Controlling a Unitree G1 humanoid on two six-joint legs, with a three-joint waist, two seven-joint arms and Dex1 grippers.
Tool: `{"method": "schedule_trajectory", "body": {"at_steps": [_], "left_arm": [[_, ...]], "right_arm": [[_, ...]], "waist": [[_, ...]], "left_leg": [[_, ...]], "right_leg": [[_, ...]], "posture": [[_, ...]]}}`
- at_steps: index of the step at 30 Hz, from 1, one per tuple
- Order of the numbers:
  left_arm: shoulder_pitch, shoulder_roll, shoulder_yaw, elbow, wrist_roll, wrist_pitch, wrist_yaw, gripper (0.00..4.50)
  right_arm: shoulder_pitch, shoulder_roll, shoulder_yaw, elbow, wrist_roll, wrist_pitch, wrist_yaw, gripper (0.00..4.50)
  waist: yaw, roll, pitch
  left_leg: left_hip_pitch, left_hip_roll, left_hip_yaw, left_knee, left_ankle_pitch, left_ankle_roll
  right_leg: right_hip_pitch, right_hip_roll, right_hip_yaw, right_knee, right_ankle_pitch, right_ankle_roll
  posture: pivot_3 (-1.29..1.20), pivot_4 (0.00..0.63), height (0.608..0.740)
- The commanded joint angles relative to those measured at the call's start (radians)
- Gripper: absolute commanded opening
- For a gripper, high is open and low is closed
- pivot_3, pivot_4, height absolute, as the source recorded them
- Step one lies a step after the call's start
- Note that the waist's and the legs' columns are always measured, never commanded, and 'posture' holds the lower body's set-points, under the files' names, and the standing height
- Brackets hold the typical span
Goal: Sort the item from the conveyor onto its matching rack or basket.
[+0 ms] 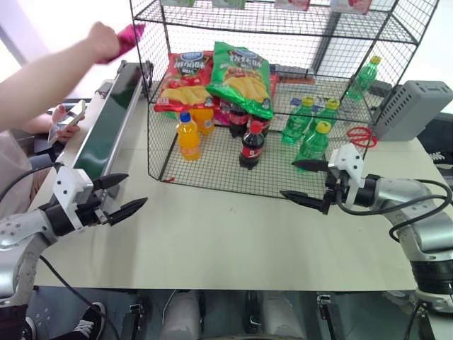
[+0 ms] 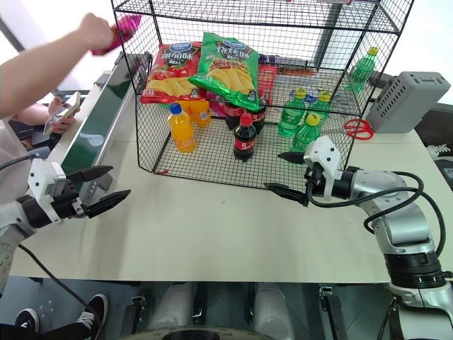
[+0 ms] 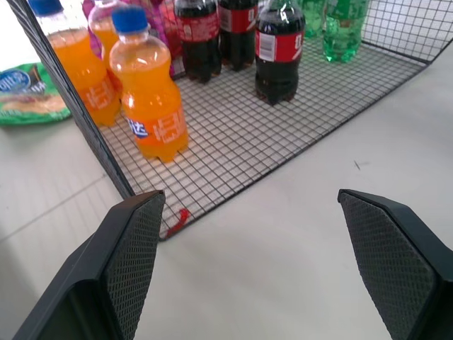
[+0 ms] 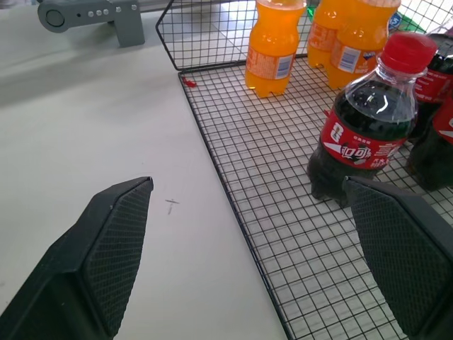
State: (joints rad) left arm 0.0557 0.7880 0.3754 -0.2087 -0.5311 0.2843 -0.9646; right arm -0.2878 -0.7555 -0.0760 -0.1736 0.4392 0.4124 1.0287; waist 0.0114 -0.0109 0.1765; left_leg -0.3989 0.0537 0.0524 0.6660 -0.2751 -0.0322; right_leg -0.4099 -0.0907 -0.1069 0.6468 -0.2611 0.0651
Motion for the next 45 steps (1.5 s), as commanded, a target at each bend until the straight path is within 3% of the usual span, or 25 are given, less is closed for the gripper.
{"method": "schedule_trajectory", "body": {"at_steps": [1, 4, 9, 16, 25, 35, 40, 45], "left_arm": [[-0.011, 0.032, 0.028, -0.029, -0.015, 0.027, 0.000, 4.16], [-0.007, 0.050, 0.045, -0.031, -0.077, 0.082, -0.039, 4.16], [-0.001, 0.060, 0.060, -0.025, -0.061, 0.088, -0.027, 4.16], [0.020, 0.040, 0.080, -0.019, 0.005, 0.018, 0.009, 4.16], [0.097, 0.000, 0.141, -0.035, 0.039, -0.083, 0.042, 4.16], [0.300, -0.037, 0.289, -0.043, 0.228, -0.357, 0.103, 4.16], [0.411, 0.000, 0.370, 0.076, 0.488, -0.631, 0.187, 4.16], [0.489, 0.023, 0.419, 0.160, 0.643, -0.845, 0.276, 4.16]], "right_arm": [[-0.005, 0.003, -0.006, -0.028, 0.016, -0.003, 0.003, 4.48], [-0.012, 0.008, -0.003, -0.027, 0.017, -0.002, -0.001, 4.48], [-0.023, 0.021, 0.011, -0.041, 0.019, -0.002, -0.006, 4.48], [-0.042, 0.048, 0.016, -0.069, 0.099, 0.091, 0.002, 4.48], [-0.056, 0.103, 0.066, -0.098, 0.095, 0.077, -0.016, 4.48], [-0.095, 0.224, 0.132, -0.132, 0.190, 0.174, -0.033, 4.48], [-0.116, 0.272, 0.171, -0.121, 0.222, 0.201, -0.014, 4.48], [-0.137, 0.304, 0.205, -0.095, 0.206, 0.184, -0.007, 4.48]], "waist": [[0.000, 0.000, 0.000], [-0.001, 0.000, 0.000], [-0.001, 0.000, 0.000], [0.000, 0.001, 0.000], [-0.002, 0.001, 0.000], [-0.001, 0.001, 0.000], [-0.002, 0.000, 0.000], [-0.002, 0.000, 0.000]], "left_leg": [[0.000, 0.000, 0.000, 0.000, 0.000, 0.000], [0.000, 0.000, 0.000, 0.000, 0.000, 0.000], [0.000, 0.000, 0.000, 0.000, 0.000, 0.000], [0.000, 0.000, 0.000, 0.000, 0.000, 0.000], [-0.001, 0.001, 0.001, -0.001, 0.000, 0.000], [-0.003, 0.002, 0.002, -0.001, 0.000, 0.000], [-0.008, 0.003, 0.002, 0.000, 0.000, 0.000], [-0.009, 0.004, 0.004, 0.000, 0.000, 0.000]], "right_leg": [[0.000, 0.000, 0.000, 0.000, 0.000, 0.000], [0.000, 0.000, 0.000, 0.000, 0.000, 0.000], [-0.001, 0.000, 0.000, 0.000, 0.000, 0.000], [-0.001, 0.000, 0.000, 0.000, 0.000, 0.000], [-0.002, 0.001, 0.001, 0.000, 0.000, 0.000], [-0.004, 0.001, 0.001, 0.000, 0.000, -0.001], [-0.010, 0.002, 0.001, 0.001, 0.000, -0.001], [-0.013, 0.002, 0.002, 0.001, 0.000, -0.002]], "posture": [[0.00, 0.150, 0.740], [0.00, 0.150, 0.740], [0.00, 0.150, 0.740], [0.00, 0.150, 0.740], [0.00, 0.150, 0.740], [0.00, 0.150, 0.740], [0.00, 0.150, 0.740], [0.00, 0.150, 0.740]]}}
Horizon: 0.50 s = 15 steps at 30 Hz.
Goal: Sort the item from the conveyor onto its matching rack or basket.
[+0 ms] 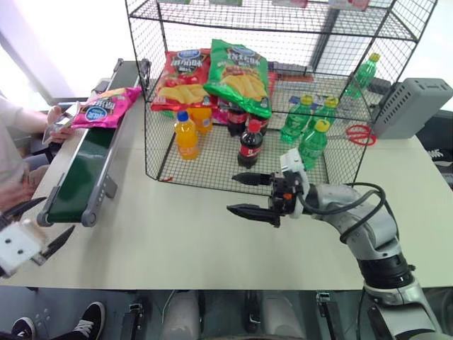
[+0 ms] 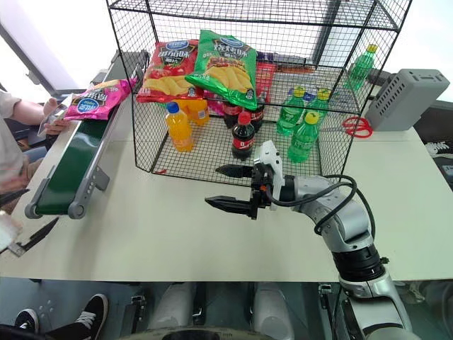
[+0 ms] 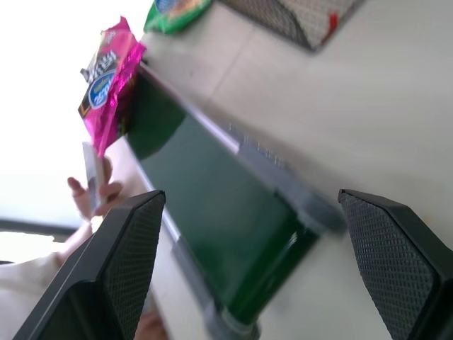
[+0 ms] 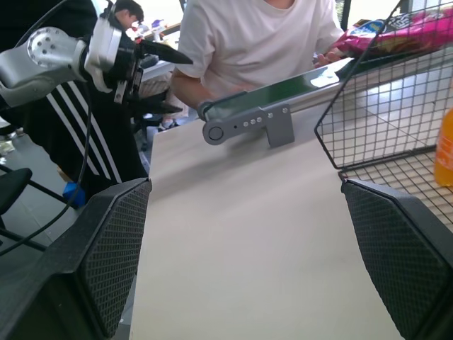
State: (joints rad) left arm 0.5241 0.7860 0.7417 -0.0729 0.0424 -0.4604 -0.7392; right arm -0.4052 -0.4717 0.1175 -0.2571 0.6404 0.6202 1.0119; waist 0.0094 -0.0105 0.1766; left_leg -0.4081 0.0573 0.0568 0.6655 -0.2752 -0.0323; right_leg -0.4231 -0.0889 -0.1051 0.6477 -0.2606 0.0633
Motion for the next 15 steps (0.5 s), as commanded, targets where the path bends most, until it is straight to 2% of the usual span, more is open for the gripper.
{"method": "schedule_trajectory", "body": {"at_steps": [1, 6, 15], "left_arm": [[0.025, 0.031, 0.062, 0.039, 0.094, -0.134, 0.073, 4.16], [0.055, 0.074, 0.080, 0.135, 0.220, -0.240, 0.168, 4.16], [0.008, 0.137, 0.022, 0.275, 0.245, -0.283, 0.253, 4.16]], "right_arm": [[-0.020, 0.026, 0.011, -0.015, 0.013, -0.021, 0.010, 4.48], [-0.018, 0.028, 0.027, 0.008, -0.024, -0.064, 0.024, 4.48], [-0.016, 0.023, 0.021, 0.011, -0.042, -0.087, 0.019, 4.48]], "waist": [[0.001, 0.000, 0.000], [0.000, 0.000, 0.000], [-0.004, 0.000, 0.000]], "left_leg": [[0.000, 0.000, 0.000, 0.000, 0.000, 0.000], [0.000, 0.002, 0.002, 0.000, 0.000, 0.000], [0.000, 0.005, 0.005, 0.000, 0.000, 0.000]], "right_leg": [[0.000, 0.000, 0.000, 0.000, 0.000, 0.000], [-0.001, 0.001, 0.000, 0.000, 0.000, 0.000], [-0.003, 0.003, 0.001, 0.000, 0.001, -0.002]], "posture": [[0.00, 0.150, 0.740], [0.00, 0.150, 0.740], [0.00, 0.150, 0.740]]}}
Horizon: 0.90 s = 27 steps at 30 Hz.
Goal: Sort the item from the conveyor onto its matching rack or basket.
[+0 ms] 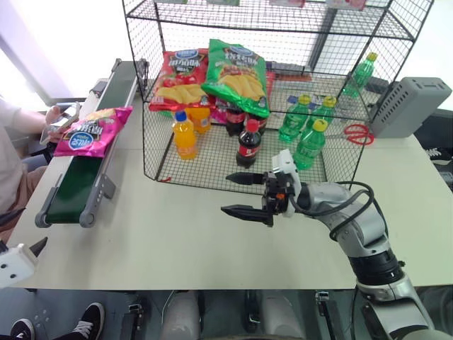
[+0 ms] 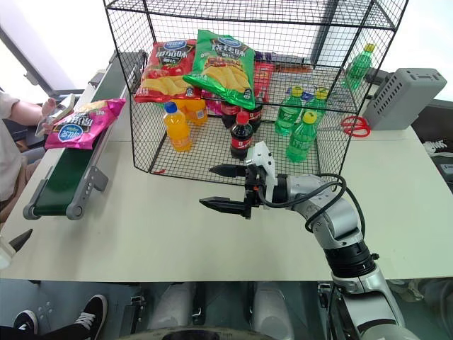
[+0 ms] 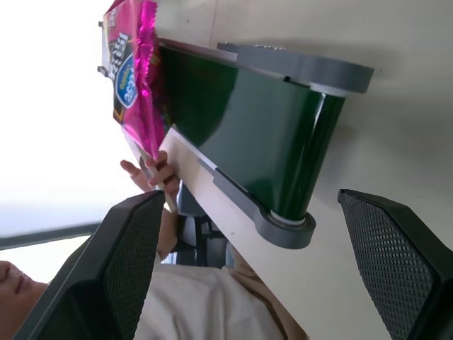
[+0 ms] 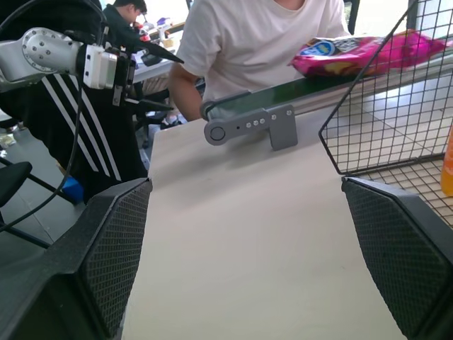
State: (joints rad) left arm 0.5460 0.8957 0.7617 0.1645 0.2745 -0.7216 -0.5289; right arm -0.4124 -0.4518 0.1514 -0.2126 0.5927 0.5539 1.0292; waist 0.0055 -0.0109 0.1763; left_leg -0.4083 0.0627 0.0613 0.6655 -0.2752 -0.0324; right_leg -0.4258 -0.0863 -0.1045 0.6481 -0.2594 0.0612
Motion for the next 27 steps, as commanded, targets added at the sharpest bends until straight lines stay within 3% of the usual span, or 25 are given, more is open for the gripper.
{"method": "schedule_trajectory", "body": {"at_steps": [1, 27], "left_arm": [[-0.030, 0.033, -0.011, 0.048, 0.000, -0.021, 0.047, 4.16], [-0.116, 0.061, -0.151, 0.050, -0.011, 0.016, 0.074, 4.16]], "right_arm": [[-0.004, 0.006, -0.011, -0.040, 0.007, -0.020, -0.002, 4.48], [0.020, -0.031, -0.023, -0.040, -0.038, -0.069, -0.003, 4.48]], "waist": [[-0.001, 0.000, 0.000], [-0.018, 0.000, 0.000]], "left_leg": [[0.000, 0.000, 0.000, 0.000, 0.000, 0.000], [0.000, 0.001, 0.001, 0.000, 0.000, 0.000]], "right_leg": [[0.000, 0.000, 0.000, 0.000, 0.000, 0.000], [-0.001, 0.001, 0.001, 0.001, 0.001, -0.001]], "posture": [[0.00, 0.150, 0.740], [0.00, 0.150, 0.740]]}}
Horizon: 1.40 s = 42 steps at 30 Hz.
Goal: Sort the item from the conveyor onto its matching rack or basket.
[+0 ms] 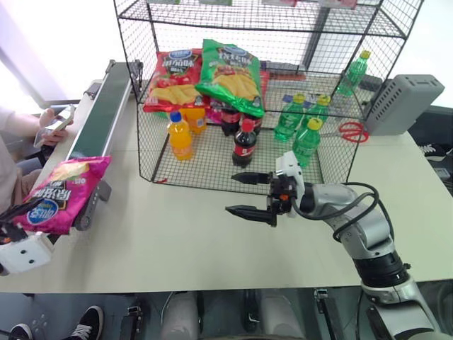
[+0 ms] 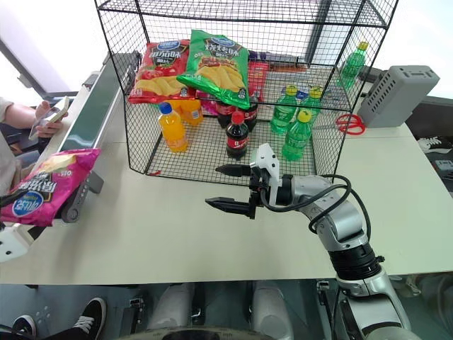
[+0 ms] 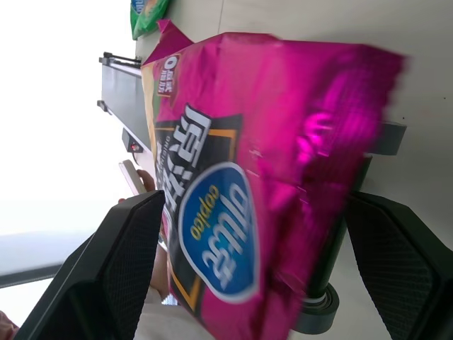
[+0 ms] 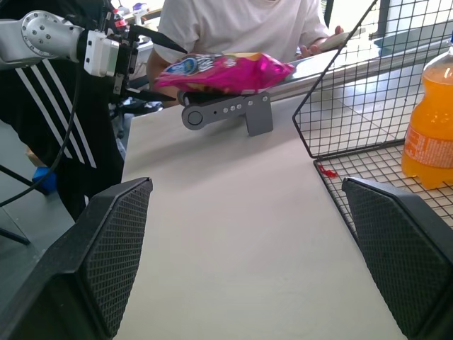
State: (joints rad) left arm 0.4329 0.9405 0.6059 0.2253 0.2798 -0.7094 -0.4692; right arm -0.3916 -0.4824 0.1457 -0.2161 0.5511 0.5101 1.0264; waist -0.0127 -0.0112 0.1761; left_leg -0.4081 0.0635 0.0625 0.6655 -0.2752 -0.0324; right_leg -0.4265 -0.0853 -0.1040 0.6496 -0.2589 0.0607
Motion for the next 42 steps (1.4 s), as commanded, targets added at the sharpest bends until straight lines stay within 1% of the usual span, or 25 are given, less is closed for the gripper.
{"method": "schedule_trajectory", "body": {"at_steps": [1, 3, 4, 5, 6, 7, 8, 9, 10, 11, 12, 15, 18, 19, 20, 22, 24, 27, 29, 30, 31, 35, 40, 42], "left_arm": [[-0.005, 0.017, 0.001, -0.011, -0.023, 0.007, 0.010, 4.16], [-0.008, 0.017, -0.010, -0.012, -0.052, 0.019, -0.013, 4.16], [-0.008, 0.016, -0.013, -0.014, -0.063, 0.025, -0.022, 3.65], [-0.008, 0.015, -0.015, -0.017, -0.070, 0.030, -0.027, 3.38], [-0.008, 0.013, -0.016, -0.023, -0.074, 0.035, -0.028, 3.00], [-0.008, 0.013, -0.016, -0.028, -0.075, 0.037, -0.028, 2.46], [-0.010, 0.013, -0.019, -0.029, -0.084, 0.037, -0.032, 2.08], [-0.012, 0.012, -0.019, -0.033, -0.095, 0.042, -0.034, 1.44], [-0.015, 0.011, -0.019, -0.036, -0.102, 0.047, -0.035, 1.04], [-0.016, 0.013, -0.019, -0.038, -0.107, 0.047, -0.036, 0.48], [-0.017, 0.013, -0.017, -0.042, -0.124, 0.050, -0.042, 0.07], [-0.027, 0.006, -0.005, -0.058, -0.196, 0.070, -0.065, 0.07], [-0.050, -0.017, 0.036, -0.112, -0.411, 0.182, -0.134, 0.07], [-0.054, -0.025, 0.050, -0.144, -0.508, 0.240, -0.173, 0.07], [-0.057, -0.022, 0.081, -0.200, -0.667, 0.342, -0.236, 0.07], [-0.055, -0.020, 0.129, -0.280, -0.869, 0.492, -0.322, 0.07], [0.008, -0.012, 0.195, -0.433, -1.180, 0.744, -0.416, 0.07], [0.086, 0.009, 0.268, -0.569, -1.460, 1.015, -0.487, 0.07], [0.101, 0.022, 0.287, -0.636, -1.599, 1.142, -0.491, 0.07], [0.092, 0.024, 0.291, -0.658, -1.637, 1.177, -0.483, 0.07], [0.078, 0.030, 0.284, -0.679, -1.692, 1.220, -0.464, 0.07], [-0.043, 0.012, 0.159, -0.719, -1.960, 1.346, -0.389, 0.07], [-0.136, 0.014, 0.014, -0.664, -2.171, 1.504, -0.364, 0.07], [-0.201, 0.021, -0.058, -0.630, -2.215, 1.558, -0.362, 0.07]], "right_arm": [[-0.001, 0.000, -0.017, -0.037, 0.002, -0.026, -0.002, 4.48], [-0.003, -0.001, -0.015, -0.038, -0.002, -0.030, -0.002, 4.48], [-0.003, -0.002, -0.016, -0.037, -0.004, -0.032, -0.003, 4.50], [-0.004, -0.002, -0.017, -0.036, -0.004, -0.033, -0.003, 4.50], [-0.003, -0.005, -0.018, -0.035, -0.006, -0.034, -0.001, 4.50], [-0.003, -0.007, -0.019, -0.034, -0.008, -0.038, 0.000, 4.50], [-0.004, -0.007, -0.020, -0.033, -0.010, -0.040, -0.001, 4.50], [-0.004, -0.007, -0.021, -0.031, -0.012, -0.042, -0.001, 4.50], [-0.004, -0.008, -0.021, -0.030, -0.014, -0.044, -0.001, 4.50], [-0.004, -0.008, -0.021, -0.029, -0.016, -0.046, 0.000, 4.50], [-0.003, -0.006, -0.020, -0.027, -0.018, -0.050, -0.002, 4.50], [-0.002, -0.005, -0.016, -0.025, -0.025, -0.060, -0.001, 4.50], [-0.003, -0.006, -0.018, -0.013, -0.038, -0.079, 0.000, 4.50], [-0.004, -0.007, -0.021, -0.009, -0.039, -0.082, 0.003, 4.50], [-0.005, -0.012, -0.025, -0.001, -0.042, -0.089, 0.008, 4.50], [-0.006, -0.020, -0.031, 0.008, -0.042, -0.098, 0.015, 4.50], [-0.017, -0.031, -0.057, 0.025, -0.019, -0.085, 0.026, 4.50], [-0.024, -0.057, -0.077, 0.028, 0.030, -0.035, 0.066, 4.50], [-0.027, -0.082, -0.089, 0.017, 0.085, 0.026, 0.098, 4.50], [-0.030, -0.092, -0.095, 0.010, 0.110, 0.056, 0.108, 4.50], [-0.029, -0.102, -0.094, 0.000, 0.121, 0.068, 0.120, 4.50], [-0.027, -0.151, -0.107, -0.052, 0.290, 0.284, 0.152, 4.50], [-0.057, -0.159, -0.135, -0.015, 0.374, 0.405, 0.135, 4.50], [-0.084, -0.160, -0.159, 0.004, 0.417, 0.446, 0.136, 4.50]], "waist": [[0.000, 0.000, 0.000], [0.000, 0.000, 0.000], [0.000, 0.000, 0.000], [0.000, 0.000, 0.000], [0.000, 0.000, 0.000], [0.000, 0.000, 0.000], [0.000, 0.000, 0.000], [0.000, 0.000, 0.000], [0.000, 0.000, 0.000], [0.000, 0.000, 0.000], [0.000, 0.000, 0.000], [0.000, 0.000, 0.000], [0.001, 0.000, 0.000], [0.000, -0.001, 0.000], [0.000, -0.001, -0.001], [-0.001, -0.001, -0.001], [-0.002, -0.001, -0.001], [-0.002, -0.001, 0.000], [-0.001, -0.001, 0.000], [-0.001, 0.000, 0.000], [0.000, -0.001, 0.000], [0.003, 0.000, 0.000], [-0.002, 0.000, 0.000], [0.001, 0.000, 0.000]], "left_leg": [[0.000, 0.000, 0.000, 0.000, 0.000, 0.000], [0.000, 0.000, 0.000, 0.000, 0.000, 0.000], [0.000, 0.000, 0.000, 0.000, 0.000, 0.000], [0.000, 0.000, 0.000, 0.000, 0.000, 0.000], [0.000, 0.000, 0.000, 0.000, 0.000, 0.000], [0.000, 0.000, 0.000, 0.000, 0.000, 0.000], [0.000, 0.000, 0.000, 0.000, 0.000, 0.000], [0.000, 0.000, 0.000, 0.000, 0.000, 0.000], [0.000, 0.000, 0.000, 0.000, 0.000, 0.000], [0.000, 0.000, 0.000, 0.000, 0.000, 0.000], [0.000, 0.000, 0.000, 0.000, 0.000, 0.000], [0.000, 0.000, 0.000, 0.000, 0.000, 0.000], [0.000, 0.000, 0.000, 0.000, 0.000, 0.000], [0.000, 0.000, 0.000, 0.000, 0.000, 0.000], [0.000, 0.000, 0.000, 0.001, 0.000, 0.000], [0.000, 0.001, 0.000, 0.001, 0.000, 0.000], [0.000, 0.001, 0.000, 0.001, 0.000, 0.000], [0.001, 0.000, 0.000, 0.001, 0.000, 0.000], [0.002, 0.000, 0.001, 0.001, 0.000, 0.000], [0.002, 0.001, 0.001, 0.001, 0.000, 0.000], [0.002, 0.001, 0.001, 0.001, 0.000, -0.001], [0.003, 0.001, -0.001, 0.002, 0.001, -0.001], [0.004, 0.001, 0.000, 0.001, 0.001, -0.001], [0.004, 0.000, 0.000, 0.002, 0.001, -0.001]], "right_leg": [[0.000, 0.000, 0.000, 0.000, 0.000, 0.000], [0.000, 0.000, 0.000, 0.000, 0.000, 0.000], [0.000, 0.000, 0.000, 0.000, 0.000, 0.000], [0.000, 0.000, 0.000, 0.000, 0.000, 0.000], [0.000, 0.000, 0.000, 0.000, 0.000, 0.000], [0.000, 0.000, 0.000, 0.000, 0.000, 0.000], [0.000, 0.000, 0.000, 0.000, 0.000, 0.000], [0.000, 0.000, 0.000, 0.000, 0.000, 0.000], [0.000, 0.000, 0.000, 0.000, 0.000, 0.000], [0.000, 0.000, 0.000, 0.000, 0.000, 0.000], [0.000, 0.000, 0.000, 0.000, 0.000, 0.000], [0.000, 0.000, 0.000, 0.000, 0.000, 0.000], [0.000, 0.000, 0.000, 0.000, 0.000, 0.000], [0.000, 0.000, 0.000, 0.001, 0.000, 0.000], [0.000, 0.000, 0.001, 0.001, 0.000, 0.000], [0.000, 0.000, 0.001, 0.001, 0.000, 0.000], [0.000, 0.000, 0.001, 0.001, 0.000, 0.000], [0.001, 0.000, 0.004, 0.001, 0.000, 0.000], [0.001, 0.002, 0.006, 0.001, 0.000, 0.000], [0.001, 0.003, 0.006, 0.002, 0.000, 0.000], [0.001, 0.003, 0.006, 0.002, 0.000, 0.000], [0.002, 0.005, 0.006, 0.003, 0.001, -0.002], [0.002, 0.006, 0.009, 0.003, 0.001, -0.002], [0.001, 0.006, 0.009, 0.004, 0.001, -0.002]], "posture": [[0.00, 0.150, 0.740], [0.00, 0.150, 0.740], [0.00, 0.150, 0.740], [0.00, 0.150, 0.740], [0.00, 0.150, 0.740], [0.00, 0.150, 0.740], [0.00, 0.150, 0.740], [0.00, 0.150, 0.740], [0.00, 0.150, 0.740], [0.00, 0.150, 0.740], [0.00, 0.150, 0.740], [0.00, 0.150, 0.740], [0.00, 0.150, 0.740], [0.00, 0.150, 0.740], [0.00, 0.150, 0.740], [0.00, 0.150, 0.740], [0.00, 0.150, 0.740], [0.00, 0.150, 0.740], [0.00, 0.150, 0.740], [0.00, 0.150, 0.740], [0.00, 0.150, 0.740], [0.00, 0.150, 0.740], [0.00, 0.150, 0.740], [0.00, 0.150, 0.740]]}}
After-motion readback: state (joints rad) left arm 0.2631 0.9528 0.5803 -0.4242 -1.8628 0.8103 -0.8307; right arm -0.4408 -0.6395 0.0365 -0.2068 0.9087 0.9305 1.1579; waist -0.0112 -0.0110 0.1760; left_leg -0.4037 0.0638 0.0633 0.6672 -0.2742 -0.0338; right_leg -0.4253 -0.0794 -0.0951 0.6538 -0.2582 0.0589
